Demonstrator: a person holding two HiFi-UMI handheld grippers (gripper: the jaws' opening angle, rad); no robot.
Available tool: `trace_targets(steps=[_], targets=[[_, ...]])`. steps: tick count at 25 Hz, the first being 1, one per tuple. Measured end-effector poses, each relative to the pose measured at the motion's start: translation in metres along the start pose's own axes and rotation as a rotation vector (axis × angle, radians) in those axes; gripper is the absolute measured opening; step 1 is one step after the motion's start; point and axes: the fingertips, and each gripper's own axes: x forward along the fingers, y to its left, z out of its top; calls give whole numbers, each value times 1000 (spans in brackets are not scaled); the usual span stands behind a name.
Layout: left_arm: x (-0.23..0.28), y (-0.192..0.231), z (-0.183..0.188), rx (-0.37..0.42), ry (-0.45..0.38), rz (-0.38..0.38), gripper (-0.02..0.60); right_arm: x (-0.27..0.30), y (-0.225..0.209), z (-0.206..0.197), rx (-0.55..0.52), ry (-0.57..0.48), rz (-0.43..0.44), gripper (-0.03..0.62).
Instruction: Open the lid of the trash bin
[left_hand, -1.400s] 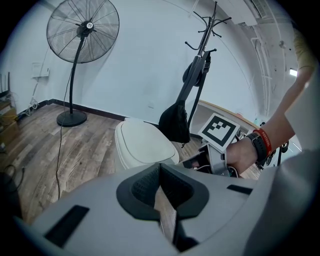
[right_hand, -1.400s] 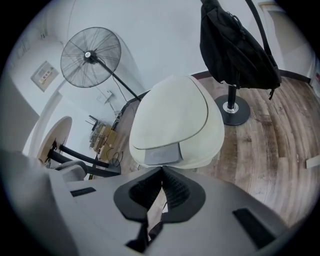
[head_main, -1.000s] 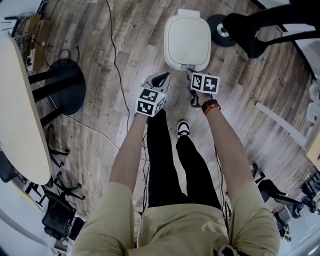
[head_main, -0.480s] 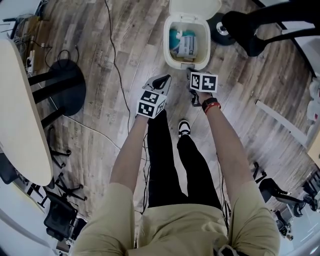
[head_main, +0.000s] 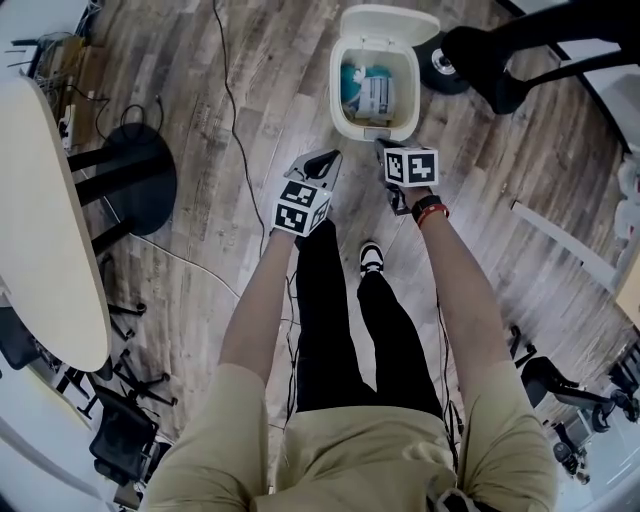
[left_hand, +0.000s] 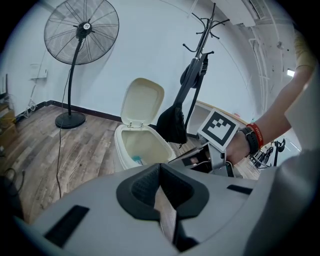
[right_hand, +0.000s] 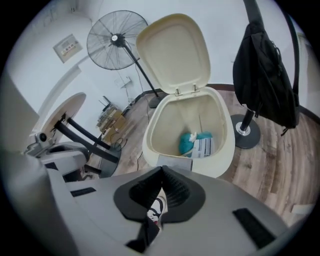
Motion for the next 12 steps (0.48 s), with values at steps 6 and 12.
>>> trace_targets(steps=[6, 12], targets=[[-33, -27, 30, -23, 6, -2, 25, -72, 30, 13, -170, -62, -8, 11], [-80, -63, 87, -12, -21, 18, 25, -161, 59, 46, -163, -165, -23, 11]])
